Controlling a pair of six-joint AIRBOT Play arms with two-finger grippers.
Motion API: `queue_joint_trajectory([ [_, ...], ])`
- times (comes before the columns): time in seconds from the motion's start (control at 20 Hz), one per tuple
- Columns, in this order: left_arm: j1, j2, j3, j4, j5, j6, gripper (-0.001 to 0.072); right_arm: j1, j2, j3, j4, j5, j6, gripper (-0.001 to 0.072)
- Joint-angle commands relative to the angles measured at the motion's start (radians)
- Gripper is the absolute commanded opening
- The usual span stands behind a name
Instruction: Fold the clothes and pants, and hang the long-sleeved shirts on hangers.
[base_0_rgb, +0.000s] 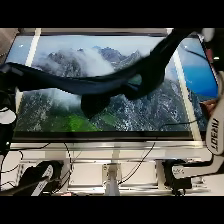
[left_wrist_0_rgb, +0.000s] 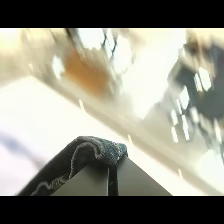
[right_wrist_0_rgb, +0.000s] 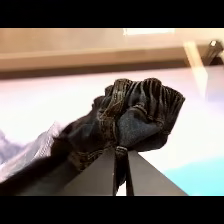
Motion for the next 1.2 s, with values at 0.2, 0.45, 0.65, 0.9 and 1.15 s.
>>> queue_joint_trajectory([
  [0.2, 0.0, 0.008, 0.002, 0.018, 0.232, 0.001, 0.0017, -0.172, 0.121, -0.007, 0.009, 0.362, -0.08, 0.0049],
  [0.45, -0.001, -0.138, 0.006, 0.018, 0.231, -0.038, 0.0017, -0.204, 0.121, -0.196, 0.196, 0.291, -0.135, 0.0049],
  [0.65, -0.008, -0.32, 0.096, 0.163, 0.229, -0.259, 0.0017, -0.204, 0.098, -0.326, 0.345, -0.01, -0.127, 0.005],
  [0.9, -0.008, -0.567, 0.287, 0.175, 0.173, -0.282, 0.0017, -0.204, -0.026, -0.338, 0.348, -0.077, -0.078, 0.005],
  [1.15, -0.008, -0.733, 0.448, 0.175, 0.116, -0.282, 0.0017, -0.204, -0.161, -0.338, 0.356, -0.231, -0.032, 0.005],
])
